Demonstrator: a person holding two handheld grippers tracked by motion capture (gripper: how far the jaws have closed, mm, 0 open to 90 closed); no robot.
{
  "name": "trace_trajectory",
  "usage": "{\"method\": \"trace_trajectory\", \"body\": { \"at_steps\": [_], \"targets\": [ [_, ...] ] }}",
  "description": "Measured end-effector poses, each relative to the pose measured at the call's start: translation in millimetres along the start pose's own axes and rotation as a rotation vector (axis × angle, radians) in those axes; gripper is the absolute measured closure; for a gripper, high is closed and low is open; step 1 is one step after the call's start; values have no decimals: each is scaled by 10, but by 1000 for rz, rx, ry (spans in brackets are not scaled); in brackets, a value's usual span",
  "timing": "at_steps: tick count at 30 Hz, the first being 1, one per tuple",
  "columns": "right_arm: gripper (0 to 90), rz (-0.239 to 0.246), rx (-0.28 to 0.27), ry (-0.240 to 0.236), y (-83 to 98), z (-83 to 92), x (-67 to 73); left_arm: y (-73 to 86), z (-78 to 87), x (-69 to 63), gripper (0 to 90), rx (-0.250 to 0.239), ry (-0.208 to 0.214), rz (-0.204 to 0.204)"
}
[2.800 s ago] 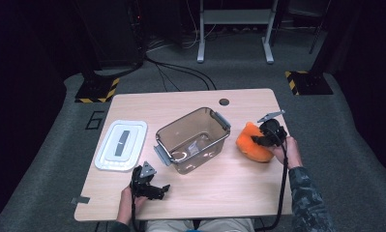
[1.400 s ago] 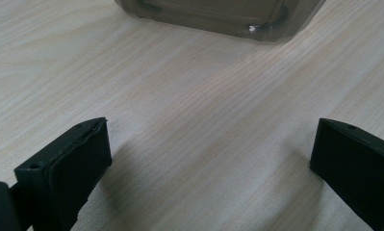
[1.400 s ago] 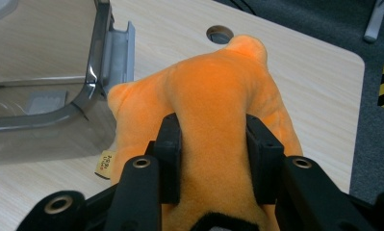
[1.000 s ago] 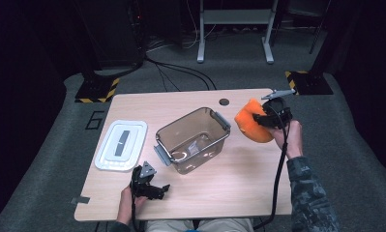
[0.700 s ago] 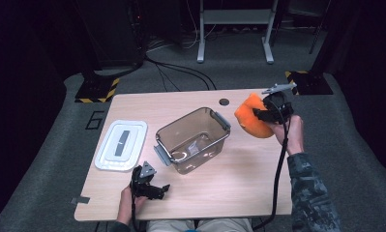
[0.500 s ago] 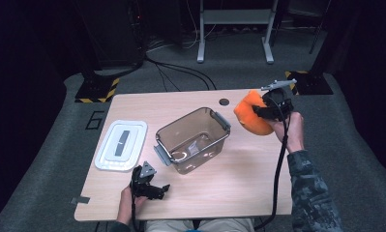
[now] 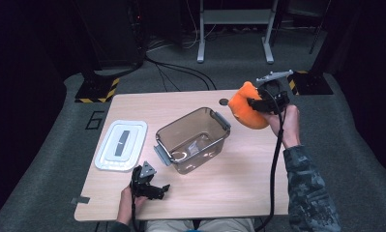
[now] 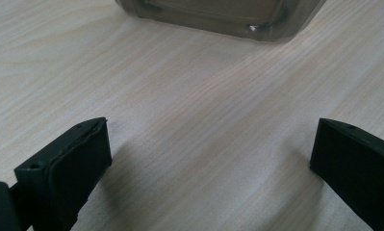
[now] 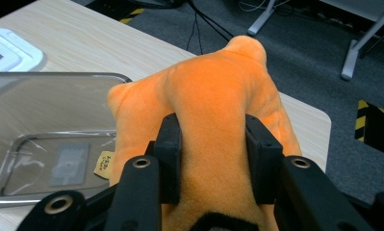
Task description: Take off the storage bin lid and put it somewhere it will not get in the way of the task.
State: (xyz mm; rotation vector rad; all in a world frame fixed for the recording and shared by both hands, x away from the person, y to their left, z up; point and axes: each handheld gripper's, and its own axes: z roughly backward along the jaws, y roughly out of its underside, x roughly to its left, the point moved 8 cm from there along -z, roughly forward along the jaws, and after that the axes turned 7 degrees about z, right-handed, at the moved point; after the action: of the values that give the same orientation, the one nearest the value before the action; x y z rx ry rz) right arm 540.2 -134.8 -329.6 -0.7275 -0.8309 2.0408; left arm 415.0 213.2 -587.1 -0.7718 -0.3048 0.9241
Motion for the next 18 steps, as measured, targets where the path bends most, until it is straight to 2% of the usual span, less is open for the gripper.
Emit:
{"method": "trace_trajectory", "body": {
  "at_steps": [8, 18],
  "targets": [
    [639, 11, -22, -28, -181, 13, 136, 1, 1, 3, 1, 1, -3, -4],
    [637, 19, -18, -70, -391, -37, 412, 2, 1, 2, 2, 0, -4, -4]
  ]
}}
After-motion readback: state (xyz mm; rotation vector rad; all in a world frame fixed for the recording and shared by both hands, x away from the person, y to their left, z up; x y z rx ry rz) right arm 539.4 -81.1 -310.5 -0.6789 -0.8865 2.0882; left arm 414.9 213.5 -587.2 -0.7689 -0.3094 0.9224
